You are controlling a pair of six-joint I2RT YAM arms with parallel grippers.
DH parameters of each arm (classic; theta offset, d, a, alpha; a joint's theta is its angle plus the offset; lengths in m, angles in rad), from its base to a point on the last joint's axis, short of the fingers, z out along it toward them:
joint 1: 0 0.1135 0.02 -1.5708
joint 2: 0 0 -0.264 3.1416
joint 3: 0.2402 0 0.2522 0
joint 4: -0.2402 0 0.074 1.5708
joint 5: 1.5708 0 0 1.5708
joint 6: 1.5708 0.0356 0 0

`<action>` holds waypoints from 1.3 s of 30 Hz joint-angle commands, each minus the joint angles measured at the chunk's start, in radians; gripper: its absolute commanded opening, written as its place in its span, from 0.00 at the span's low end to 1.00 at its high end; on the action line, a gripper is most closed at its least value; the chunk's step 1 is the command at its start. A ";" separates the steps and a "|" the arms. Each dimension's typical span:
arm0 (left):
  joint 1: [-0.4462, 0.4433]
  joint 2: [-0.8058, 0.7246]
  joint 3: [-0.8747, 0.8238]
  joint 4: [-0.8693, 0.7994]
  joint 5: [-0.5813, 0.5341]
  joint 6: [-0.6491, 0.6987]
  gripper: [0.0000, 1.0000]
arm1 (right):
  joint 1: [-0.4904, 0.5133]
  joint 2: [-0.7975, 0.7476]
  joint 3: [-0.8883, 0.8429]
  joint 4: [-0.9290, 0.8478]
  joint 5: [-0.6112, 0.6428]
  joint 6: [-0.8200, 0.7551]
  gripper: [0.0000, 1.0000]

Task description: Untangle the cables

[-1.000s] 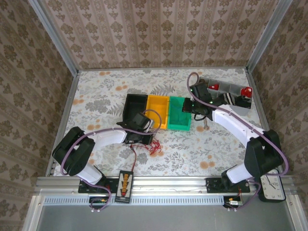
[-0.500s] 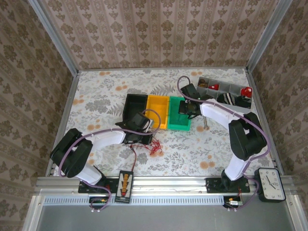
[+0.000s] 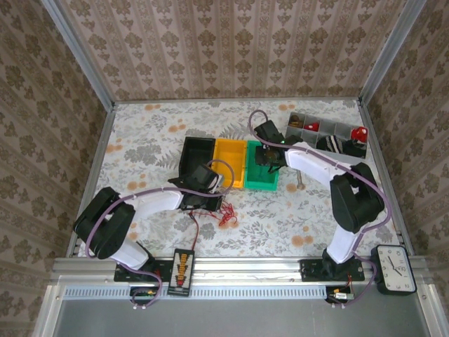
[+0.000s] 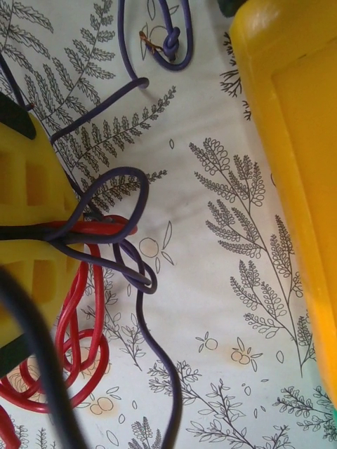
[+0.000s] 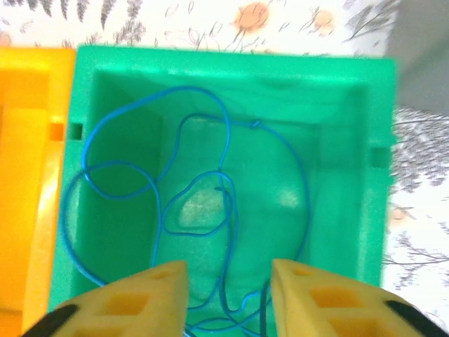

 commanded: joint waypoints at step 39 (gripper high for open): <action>0.209 -0.400 -0.186 0.056 0.094 -0.083 0.67 | 0.367 -0.169 -0.331 0.199 -0.290 -0.055 0.50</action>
